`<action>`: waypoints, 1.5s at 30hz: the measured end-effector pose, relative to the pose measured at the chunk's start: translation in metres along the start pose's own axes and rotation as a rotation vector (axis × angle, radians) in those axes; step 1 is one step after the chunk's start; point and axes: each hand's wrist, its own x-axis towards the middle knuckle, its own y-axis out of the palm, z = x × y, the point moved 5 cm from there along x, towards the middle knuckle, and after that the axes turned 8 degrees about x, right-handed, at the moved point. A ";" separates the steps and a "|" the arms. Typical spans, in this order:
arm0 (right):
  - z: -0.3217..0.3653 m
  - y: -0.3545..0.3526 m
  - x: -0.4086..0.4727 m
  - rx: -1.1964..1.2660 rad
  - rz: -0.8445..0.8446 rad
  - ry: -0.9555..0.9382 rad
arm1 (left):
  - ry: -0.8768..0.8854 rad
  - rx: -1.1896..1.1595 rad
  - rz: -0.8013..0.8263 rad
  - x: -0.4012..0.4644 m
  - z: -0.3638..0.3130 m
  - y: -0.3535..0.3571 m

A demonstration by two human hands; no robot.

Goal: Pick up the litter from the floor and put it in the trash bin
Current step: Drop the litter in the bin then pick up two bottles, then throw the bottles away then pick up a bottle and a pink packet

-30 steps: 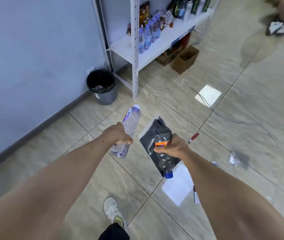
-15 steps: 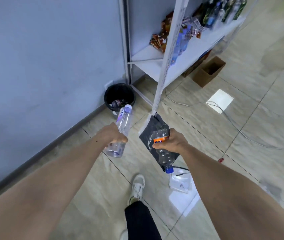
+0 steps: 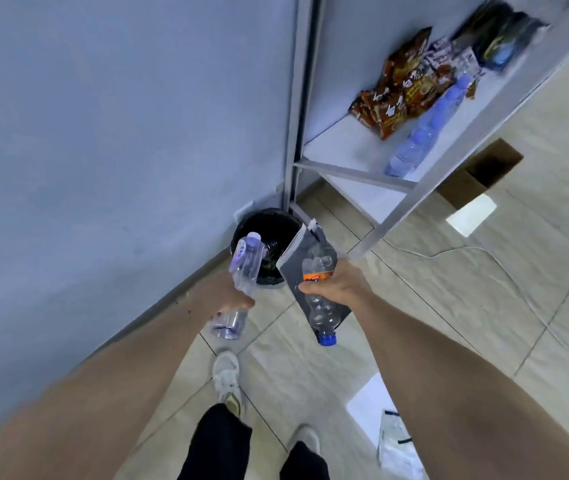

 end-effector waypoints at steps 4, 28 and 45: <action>0.022 0.034 0.079 -0.041 -0.009 0.062 | 0.061 0.144 -0.007 0.082 0.002 -0.018; 0.009 0.094 0.279 -0.207 -0.161 0.059 | 0.110 0.399 -0.158 0.313 -0.031 -0.017; -0.077 -0.032 -0.055 0.016 -0.323 0.206 | 0.721 0.737 -0.177 0.015 -0.174 -0.044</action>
